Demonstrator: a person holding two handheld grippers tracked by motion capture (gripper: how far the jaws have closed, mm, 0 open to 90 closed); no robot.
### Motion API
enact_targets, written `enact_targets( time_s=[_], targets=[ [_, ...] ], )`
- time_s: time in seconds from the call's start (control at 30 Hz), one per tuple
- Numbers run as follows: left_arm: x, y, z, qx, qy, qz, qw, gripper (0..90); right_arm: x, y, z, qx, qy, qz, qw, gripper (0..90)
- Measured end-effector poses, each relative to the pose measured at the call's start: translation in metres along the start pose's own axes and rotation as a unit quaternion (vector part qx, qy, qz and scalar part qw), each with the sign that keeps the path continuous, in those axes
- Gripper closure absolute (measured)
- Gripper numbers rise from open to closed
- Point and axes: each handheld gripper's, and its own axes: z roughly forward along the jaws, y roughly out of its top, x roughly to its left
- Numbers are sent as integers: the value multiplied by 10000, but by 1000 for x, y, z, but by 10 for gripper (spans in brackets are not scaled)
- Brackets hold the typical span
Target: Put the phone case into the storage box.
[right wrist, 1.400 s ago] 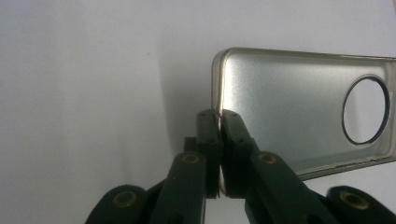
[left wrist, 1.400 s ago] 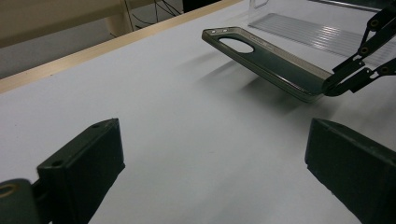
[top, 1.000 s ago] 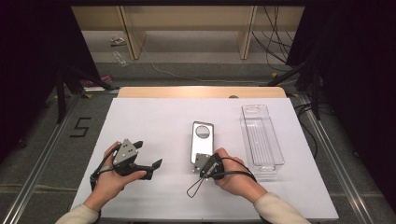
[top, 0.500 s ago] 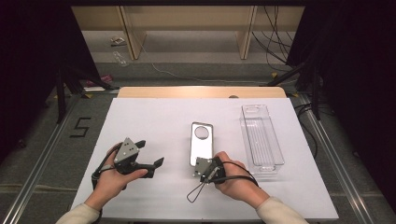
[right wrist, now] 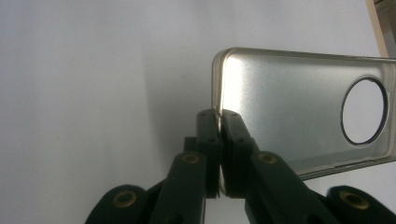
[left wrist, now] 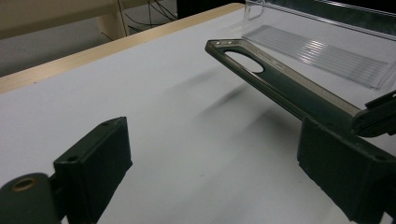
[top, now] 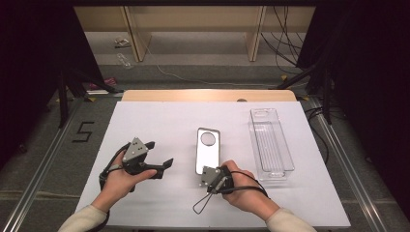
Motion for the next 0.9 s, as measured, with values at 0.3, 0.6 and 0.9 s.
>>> enact_targets(
  time_s=[0.3,0.6,0.9],
  targets=[
    [5,10,12,88,22,-80,9999,106,2,1,-3,-68,1,1,10000,878],
    [4,18,25,159,-12,-109,9998,113,6,2,-7,-129,-20,-25,9999,878],
    [1,24,35,174,-51,-141,9997,123,11,3,-12,-168,-8,-48,9998,878]
  ],
)
